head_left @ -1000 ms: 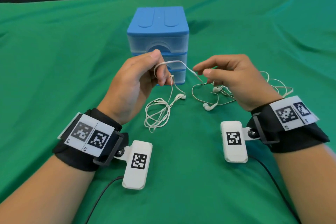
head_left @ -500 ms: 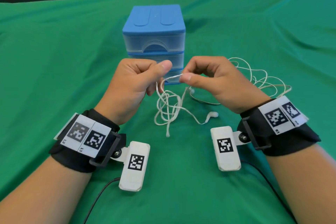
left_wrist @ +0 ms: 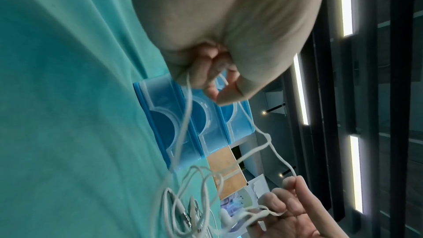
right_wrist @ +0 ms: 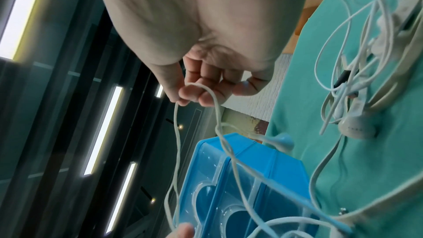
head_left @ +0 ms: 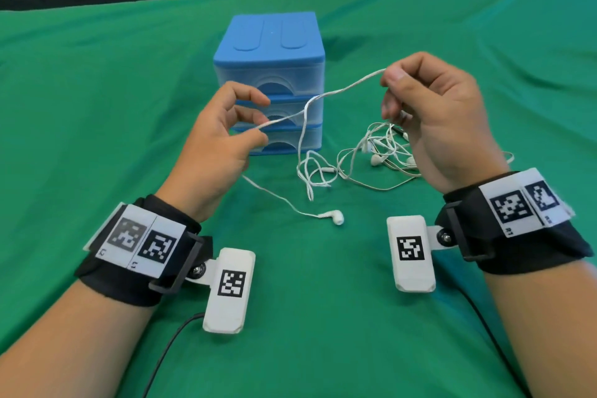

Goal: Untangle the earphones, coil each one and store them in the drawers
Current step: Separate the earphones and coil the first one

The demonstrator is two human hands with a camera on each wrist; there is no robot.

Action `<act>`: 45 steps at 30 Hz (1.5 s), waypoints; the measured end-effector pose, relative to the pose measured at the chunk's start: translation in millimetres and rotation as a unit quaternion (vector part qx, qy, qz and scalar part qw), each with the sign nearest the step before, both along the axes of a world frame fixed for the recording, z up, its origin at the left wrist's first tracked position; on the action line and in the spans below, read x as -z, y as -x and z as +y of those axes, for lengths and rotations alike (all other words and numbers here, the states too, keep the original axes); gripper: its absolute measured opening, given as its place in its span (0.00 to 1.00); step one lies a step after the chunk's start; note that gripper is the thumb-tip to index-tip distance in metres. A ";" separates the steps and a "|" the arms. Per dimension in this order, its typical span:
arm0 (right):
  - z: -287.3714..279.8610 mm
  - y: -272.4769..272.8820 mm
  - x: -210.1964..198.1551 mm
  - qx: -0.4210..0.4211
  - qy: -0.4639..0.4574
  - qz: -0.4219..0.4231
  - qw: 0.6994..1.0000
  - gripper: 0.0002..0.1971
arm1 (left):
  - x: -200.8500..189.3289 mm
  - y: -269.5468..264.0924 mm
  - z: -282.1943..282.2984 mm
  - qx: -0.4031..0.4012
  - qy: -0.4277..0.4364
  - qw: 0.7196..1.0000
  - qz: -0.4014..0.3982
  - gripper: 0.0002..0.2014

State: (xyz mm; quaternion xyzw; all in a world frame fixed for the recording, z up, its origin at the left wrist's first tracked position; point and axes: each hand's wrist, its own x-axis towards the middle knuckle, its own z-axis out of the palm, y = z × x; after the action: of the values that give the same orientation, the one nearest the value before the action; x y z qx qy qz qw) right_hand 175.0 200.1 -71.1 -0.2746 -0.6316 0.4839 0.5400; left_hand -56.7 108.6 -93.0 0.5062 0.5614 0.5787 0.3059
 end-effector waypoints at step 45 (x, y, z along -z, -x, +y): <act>7.9 -5.9 9.2 -0.021 0.042 -0.084 0.995 0.09 | -11.9 7.5 -3.0 -0.014 -0.105 0.972 -0.208 0.13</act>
State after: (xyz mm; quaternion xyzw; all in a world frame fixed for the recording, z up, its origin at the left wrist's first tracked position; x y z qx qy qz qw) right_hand 180.9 208.0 -80.3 -0.3235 -0.6593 0.4964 0.4629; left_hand -64.2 105.6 -81.1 0.3960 0.4288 0.7314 0.3527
